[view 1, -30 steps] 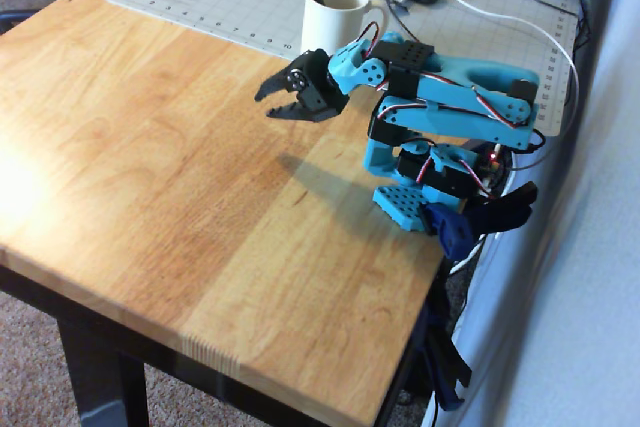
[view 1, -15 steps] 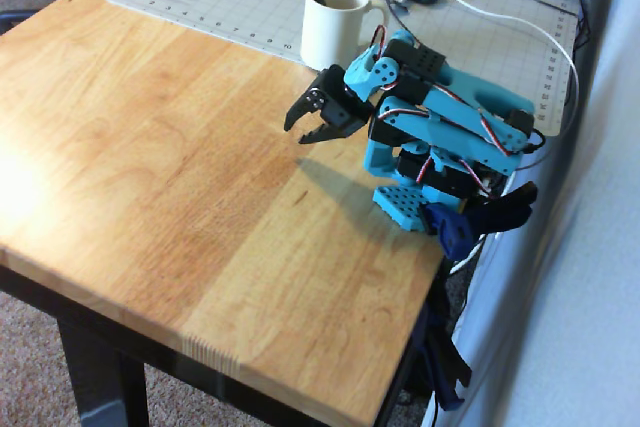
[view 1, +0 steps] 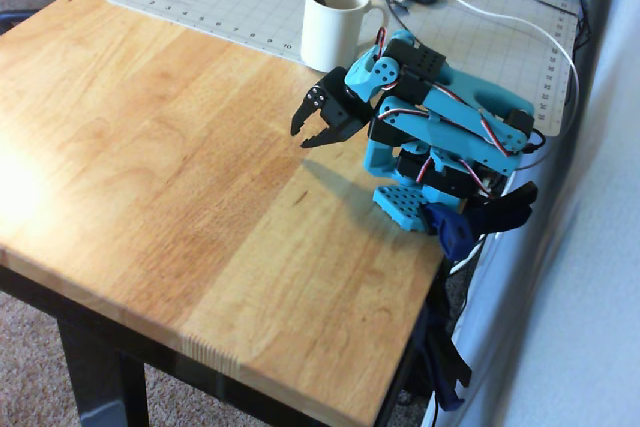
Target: Grasp a pen and put it in a mug.
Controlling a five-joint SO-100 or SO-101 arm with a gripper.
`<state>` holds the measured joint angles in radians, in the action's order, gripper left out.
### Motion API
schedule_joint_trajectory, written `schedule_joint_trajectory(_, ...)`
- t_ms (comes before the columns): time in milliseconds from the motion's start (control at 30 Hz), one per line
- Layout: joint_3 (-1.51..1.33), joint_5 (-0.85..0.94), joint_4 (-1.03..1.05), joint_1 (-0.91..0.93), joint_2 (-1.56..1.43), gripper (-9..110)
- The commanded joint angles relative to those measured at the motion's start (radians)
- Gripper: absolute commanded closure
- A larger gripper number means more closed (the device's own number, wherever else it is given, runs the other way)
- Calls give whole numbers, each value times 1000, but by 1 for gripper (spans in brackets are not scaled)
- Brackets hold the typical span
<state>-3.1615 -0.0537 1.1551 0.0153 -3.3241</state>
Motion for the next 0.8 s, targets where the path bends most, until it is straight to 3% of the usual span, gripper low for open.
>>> schedule_joint_trajectory(0, 21, -3, 2, -3, -28, 96)
schedule_joint_trajectory(767, 21, -3, 2, -2, -28, 96)
